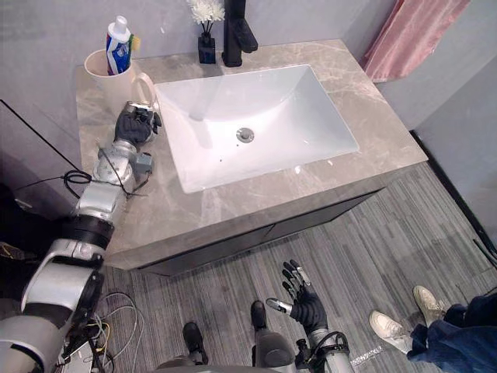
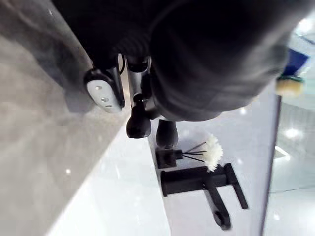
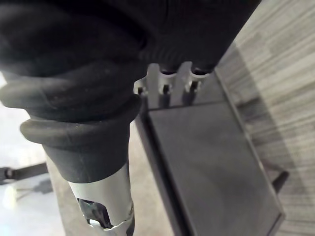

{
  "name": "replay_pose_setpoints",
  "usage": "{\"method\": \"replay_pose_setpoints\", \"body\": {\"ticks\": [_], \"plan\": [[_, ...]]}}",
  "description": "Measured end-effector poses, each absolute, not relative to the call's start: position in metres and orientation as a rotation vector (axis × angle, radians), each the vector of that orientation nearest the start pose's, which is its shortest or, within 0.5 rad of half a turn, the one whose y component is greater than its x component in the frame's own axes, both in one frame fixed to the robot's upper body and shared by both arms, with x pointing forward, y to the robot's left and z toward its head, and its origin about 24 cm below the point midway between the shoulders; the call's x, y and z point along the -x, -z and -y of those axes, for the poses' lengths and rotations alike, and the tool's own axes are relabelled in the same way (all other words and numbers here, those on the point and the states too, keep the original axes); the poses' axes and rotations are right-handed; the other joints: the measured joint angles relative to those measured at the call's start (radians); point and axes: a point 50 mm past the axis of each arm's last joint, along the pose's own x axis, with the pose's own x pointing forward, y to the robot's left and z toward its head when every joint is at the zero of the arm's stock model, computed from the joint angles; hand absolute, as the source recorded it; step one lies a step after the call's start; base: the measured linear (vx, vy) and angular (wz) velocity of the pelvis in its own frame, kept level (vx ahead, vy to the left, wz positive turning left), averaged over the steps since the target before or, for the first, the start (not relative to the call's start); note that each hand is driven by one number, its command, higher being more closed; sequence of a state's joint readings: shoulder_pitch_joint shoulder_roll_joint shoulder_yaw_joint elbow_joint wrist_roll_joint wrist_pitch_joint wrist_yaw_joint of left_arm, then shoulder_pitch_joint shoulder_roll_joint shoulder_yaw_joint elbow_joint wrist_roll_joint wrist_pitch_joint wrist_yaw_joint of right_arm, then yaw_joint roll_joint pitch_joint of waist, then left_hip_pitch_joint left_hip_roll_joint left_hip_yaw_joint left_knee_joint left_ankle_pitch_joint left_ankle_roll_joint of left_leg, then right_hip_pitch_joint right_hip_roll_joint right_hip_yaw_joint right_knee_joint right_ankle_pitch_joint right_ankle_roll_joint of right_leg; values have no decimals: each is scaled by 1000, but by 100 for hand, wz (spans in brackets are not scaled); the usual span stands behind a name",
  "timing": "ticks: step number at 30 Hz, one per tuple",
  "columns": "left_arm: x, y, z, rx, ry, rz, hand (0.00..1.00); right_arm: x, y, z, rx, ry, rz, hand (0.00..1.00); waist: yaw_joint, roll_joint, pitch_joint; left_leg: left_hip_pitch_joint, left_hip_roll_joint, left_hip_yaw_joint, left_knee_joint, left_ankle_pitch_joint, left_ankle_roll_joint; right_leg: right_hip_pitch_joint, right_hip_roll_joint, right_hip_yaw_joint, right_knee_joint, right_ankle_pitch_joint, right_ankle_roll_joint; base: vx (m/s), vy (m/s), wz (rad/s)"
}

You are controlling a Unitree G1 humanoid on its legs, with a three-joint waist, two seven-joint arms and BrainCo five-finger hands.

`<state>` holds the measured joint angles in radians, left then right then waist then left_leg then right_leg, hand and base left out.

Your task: Organize washtable

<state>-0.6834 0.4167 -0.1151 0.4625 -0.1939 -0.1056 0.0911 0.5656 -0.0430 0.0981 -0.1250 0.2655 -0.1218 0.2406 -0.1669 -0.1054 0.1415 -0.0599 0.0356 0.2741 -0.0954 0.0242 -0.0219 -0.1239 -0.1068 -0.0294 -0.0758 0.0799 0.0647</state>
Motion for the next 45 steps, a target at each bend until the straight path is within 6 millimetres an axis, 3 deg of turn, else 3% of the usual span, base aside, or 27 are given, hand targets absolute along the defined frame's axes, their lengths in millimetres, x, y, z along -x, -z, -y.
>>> {"method": "replay_pose_setpoints", "body": {"ticks": [2,3,5,7,9,12,15,20,21,26,30,33,41,45], "plan": [[-352,-149,-177,-177,38,321,100,-130,17,151,-270,-124,-251,0,18,3,0,5,0,-4,0,0,0,8,0,-3,-1,0,0,8,-27,13],[-334,-132,-168,-75,60,323,100,-134,15,150,-272,-128,-235,0,20,11,0,14,-1,-23,0,1,1,28,0,-26,-6,0,0,12,-27,36],[-317,-116,-160,40,63,306,100,-138,14,148,-283,-126,-220,0,34,27,-7,26,-1,-42,0,1,2,51,2,-52,-7,0,0,6,-20,36],[-294,-91,-161,175,34,251,100,-145,10,147,-285,-134,-196,0,64,62,-28,37,-2,-61,0,2,3,72,2,-73,-6,-1,1,-20,-21,25],[-278,-75,-167,267,-14,210,100,-148,10,146,-282,-138,-191,0,75,90,-43,42,-7,-81,0,6,8,87,-2,-95,-6,-4,5,-38,-9,29],[-253,-55,-177,338,-64,152,100,-152,17,149,-280,-122,-210,0,100,105,-53,64,-17,-106,-2,10,11,118,-13,-119,5,-34,17,-78,-15,29],[-236,-44,-179,362,-76,117,100,-150,22,155,-272,-84,-233,0,103,124,-68,73,-18,-148,-7,19,6,139,-17,-163,30,-56,20,-102,-18,45],[-206,-29,-181,397,-95,67,100,-142,26,160,-271,-58,-262,0,123,126,-98,99,-18,-182,-7,29,5,176,-19,-198,40,-66,20,-48,-9,19],[-199,-22,-179,410,-99,39,0,-137,29,161,-273,-50,-279,0,124,123,-101,112,-19,-192,-7,29,5,189,-20,-211,41,-72,21,-54,-11,27],[-169,6,-166,539,-78,-102,0,-120,42,161,-293,-27,-361,0,128,114,-110,125,-20,-215,-7,30,1,211,-22,-229,50,-88,18,-34,-5,18],[-148,41,-138,619,9,-313,0,-111,46,157,-303,-38,-396,0,128,114,-111,127,-19,-218,-7,31,-1,211,-23,-234,56,-97,28,-18,-3,3],[-142,51,-123,638,63,-393,0,-107,54,154,-313,-47,-437,0,127,108,-120,128,-17,-216,-7,31,-2,211,-20,-229,55,-97,28,2,-8,-2],[-138,67,-117,594,104,-490,0,-104,67,149,-324,-48,-507,0,125,108,-123,139,-5,-199,-7,28,-4,223,-12,-218,39,-91,19,-1,-13,-5],[-136,80,-119,507,122,-551,0,-93,91,150,-326,-31,-622,0,125,104,-123,138,3,-192,-6,27,-7,222,0,-215,35,-88,14,-1,-26,-3]]}}
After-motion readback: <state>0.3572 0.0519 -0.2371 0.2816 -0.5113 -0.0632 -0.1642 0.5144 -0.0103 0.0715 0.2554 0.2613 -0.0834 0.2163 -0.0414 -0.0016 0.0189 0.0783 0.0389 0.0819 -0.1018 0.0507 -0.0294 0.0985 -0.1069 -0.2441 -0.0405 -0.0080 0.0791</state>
